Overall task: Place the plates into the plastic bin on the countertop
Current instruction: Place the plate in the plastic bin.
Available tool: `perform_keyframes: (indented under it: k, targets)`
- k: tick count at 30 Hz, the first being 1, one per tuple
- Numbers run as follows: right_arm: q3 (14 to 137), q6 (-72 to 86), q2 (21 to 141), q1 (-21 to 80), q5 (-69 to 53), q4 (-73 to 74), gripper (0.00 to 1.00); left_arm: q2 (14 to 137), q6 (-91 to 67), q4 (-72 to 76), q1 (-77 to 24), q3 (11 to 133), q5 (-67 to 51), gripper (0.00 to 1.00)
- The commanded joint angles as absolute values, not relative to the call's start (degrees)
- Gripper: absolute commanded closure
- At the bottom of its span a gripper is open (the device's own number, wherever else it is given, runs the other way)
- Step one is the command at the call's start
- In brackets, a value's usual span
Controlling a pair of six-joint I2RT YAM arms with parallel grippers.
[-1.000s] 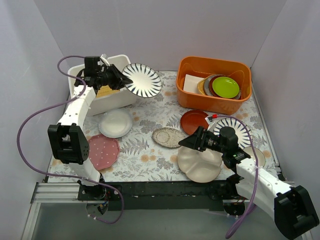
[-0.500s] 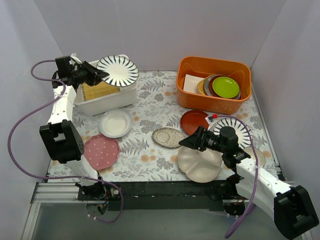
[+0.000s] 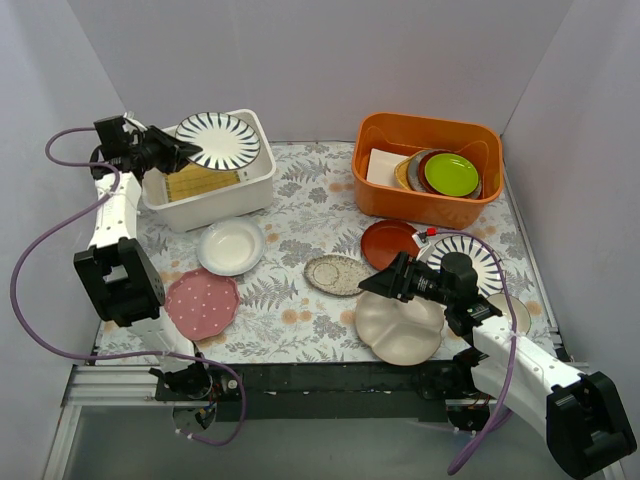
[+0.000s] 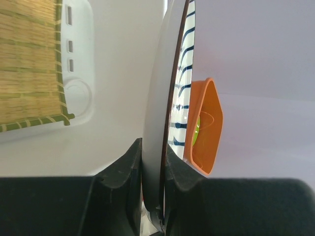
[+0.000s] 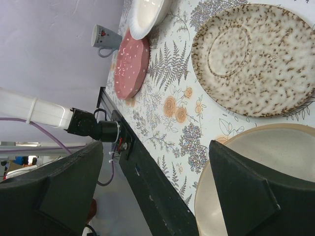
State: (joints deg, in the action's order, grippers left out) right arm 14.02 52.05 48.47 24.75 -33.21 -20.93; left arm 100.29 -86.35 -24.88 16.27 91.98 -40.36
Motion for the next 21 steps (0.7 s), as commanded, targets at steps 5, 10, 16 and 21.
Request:
perform_keyframes:
  k: [5,10,16,21]
  targets:
    - [14.5,50.4,48.7,24.1,-34.5,-22.8,0.05,98.7,-85.3,-22.8,19.1,91.8,-38.1,1.00]
    - [14.6,50.5,49.0,23.9,-34.9,-22.9,0.05,98.9,-83.5,-23.2,19.2,90.6,-34.9,1.00]
    - [14.5,50.7,49.5,23.8,-35.6,-23.5,0.05,100.3,-81.9,-24.5,19.2,90.6,-32.6,1.00]
    - [14.5,50.7,49.7,23.7,-35.8,-23.4,0.05,102.5,-81.7,-25.2,19.2,90.0,-32.4,1.00]
